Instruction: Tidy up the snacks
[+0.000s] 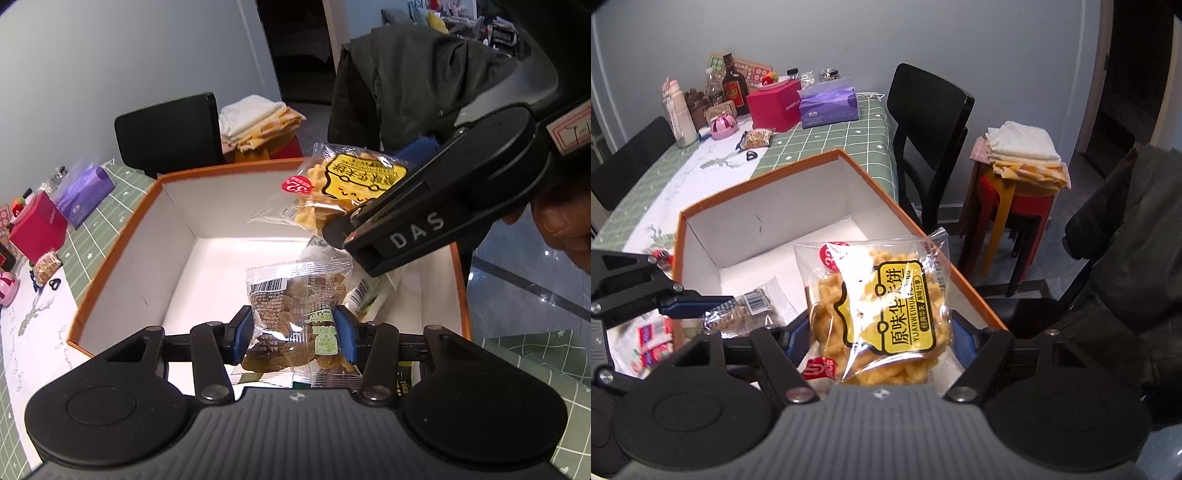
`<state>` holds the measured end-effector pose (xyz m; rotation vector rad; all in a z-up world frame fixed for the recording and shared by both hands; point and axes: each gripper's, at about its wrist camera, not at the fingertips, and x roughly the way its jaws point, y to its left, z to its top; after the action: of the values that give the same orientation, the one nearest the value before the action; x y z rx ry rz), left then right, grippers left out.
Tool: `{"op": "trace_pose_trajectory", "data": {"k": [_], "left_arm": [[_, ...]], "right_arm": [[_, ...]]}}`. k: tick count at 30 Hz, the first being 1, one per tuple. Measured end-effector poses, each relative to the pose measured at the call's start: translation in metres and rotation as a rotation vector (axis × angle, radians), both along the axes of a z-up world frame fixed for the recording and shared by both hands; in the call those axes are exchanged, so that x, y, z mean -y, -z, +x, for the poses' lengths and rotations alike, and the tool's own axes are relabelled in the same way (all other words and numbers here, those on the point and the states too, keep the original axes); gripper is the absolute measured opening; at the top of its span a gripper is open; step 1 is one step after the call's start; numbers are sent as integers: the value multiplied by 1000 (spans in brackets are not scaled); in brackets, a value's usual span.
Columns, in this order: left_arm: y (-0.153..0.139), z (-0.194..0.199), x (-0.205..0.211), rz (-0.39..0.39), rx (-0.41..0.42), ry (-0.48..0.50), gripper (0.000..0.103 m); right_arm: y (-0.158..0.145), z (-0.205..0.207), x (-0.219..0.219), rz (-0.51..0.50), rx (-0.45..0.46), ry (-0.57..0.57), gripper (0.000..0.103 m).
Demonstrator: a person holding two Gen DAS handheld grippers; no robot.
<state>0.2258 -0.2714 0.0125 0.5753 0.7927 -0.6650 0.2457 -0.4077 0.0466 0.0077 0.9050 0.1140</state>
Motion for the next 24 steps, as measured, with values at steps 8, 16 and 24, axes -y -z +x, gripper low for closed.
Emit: {"op": "trace_pose_trajectory", "data": {"k": [8, 16, 24], "left_arm": [[19, 0, 4, 45, -28, 10, 54], [27, 0, 2, 48, -74, 12, 54], [31, 0, 4, 62, -97, 12, 65]], "right_arm": [[17, 3, -17, -138, -13, -96, 72], [30, 5, -21, -141, -83, -103, 72], [32, 6, -23, -134, -109, -96, 77]]}}
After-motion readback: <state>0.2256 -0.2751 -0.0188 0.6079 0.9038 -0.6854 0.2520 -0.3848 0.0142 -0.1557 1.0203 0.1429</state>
